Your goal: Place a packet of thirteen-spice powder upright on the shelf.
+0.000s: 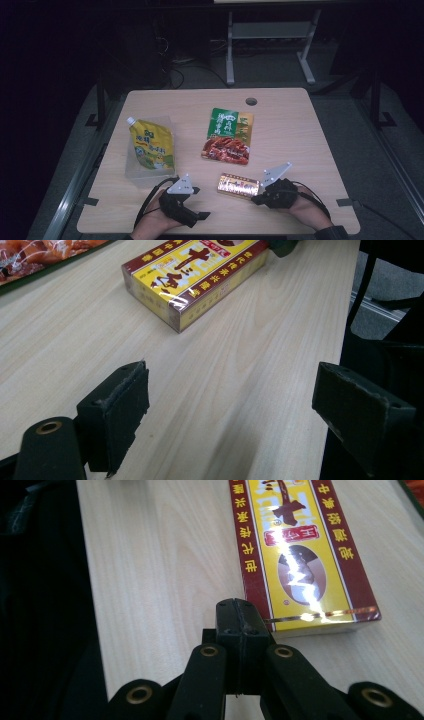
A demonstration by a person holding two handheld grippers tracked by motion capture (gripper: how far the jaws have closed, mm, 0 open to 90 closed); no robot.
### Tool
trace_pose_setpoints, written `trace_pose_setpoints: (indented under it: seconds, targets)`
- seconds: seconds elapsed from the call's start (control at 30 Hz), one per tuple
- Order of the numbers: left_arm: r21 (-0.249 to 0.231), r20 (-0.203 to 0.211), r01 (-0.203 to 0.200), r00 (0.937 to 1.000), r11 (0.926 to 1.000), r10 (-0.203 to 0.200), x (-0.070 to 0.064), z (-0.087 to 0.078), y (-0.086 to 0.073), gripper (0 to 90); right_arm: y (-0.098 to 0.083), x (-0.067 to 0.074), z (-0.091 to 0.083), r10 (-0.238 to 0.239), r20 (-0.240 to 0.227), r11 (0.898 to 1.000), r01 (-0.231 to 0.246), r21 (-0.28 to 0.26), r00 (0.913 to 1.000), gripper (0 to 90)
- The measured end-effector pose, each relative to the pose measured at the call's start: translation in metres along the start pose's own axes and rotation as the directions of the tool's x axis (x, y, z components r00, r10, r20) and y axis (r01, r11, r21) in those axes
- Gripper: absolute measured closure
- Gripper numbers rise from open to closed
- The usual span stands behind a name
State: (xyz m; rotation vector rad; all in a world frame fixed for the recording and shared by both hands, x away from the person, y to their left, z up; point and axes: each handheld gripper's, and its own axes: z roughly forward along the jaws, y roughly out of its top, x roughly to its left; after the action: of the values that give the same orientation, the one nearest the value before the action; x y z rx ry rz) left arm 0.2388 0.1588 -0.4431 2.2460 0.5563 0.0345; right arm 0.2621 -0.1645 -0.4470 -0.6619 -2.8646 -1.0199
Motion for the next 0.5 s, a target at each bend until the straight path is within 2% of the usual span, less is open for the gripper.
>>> trace_pose_setpoints:
  seconds: [0.2, 0.33, 0.43, 0.47, 0.5]
  targets:
    - [-0.010, -0.003, -0.007, 1.0000, 0.9999, 0.007, 0.002, 0.003, 0.003, 14.4, 0.001, -0.014, -0.002, 0.031, 0.065, 1.000, -0.031, -0.003, 0.9974, 89.9]
    - [-0.029, -0.025, -0.015, 0.9996, 0.9994, 0.015, 0.005, 0.006, 0.009, 14.4, 0.003, -0.027, -0.001, 0.048, 0.102, 0.999, -0.048, -0.004, 0.9936, 89.9]
    - [-0.044, -0.042, -0.026, 0.9988, 0.9987, 0.024, 0.008, 0.011, 0.016, 14.4, 0.003, -0.035, -0.004, 0.071, 0.106, 0.997, -0.069, -0.027, 0.9918, 90.0]
    - [-0.044, -0.047, -0.027, 0.9986, 0.9987, 0.025, 0.009, 0.014, 0.018, 14.4, 0.002, -0.036, -0.005, 0.059, 0.116, 0.998, -0.056, -0.031, 0.9914, 90.0]
    - [-0.042, -0.053, -0.031, 0.9982, 0.9986, 0.029, 0.009, 0.017, 0.021, 14.4, 0.002, -0.036, -0.007, 0.071, 0.113, 0.997, -0.066, -0.044, 0.9911, 90.0]
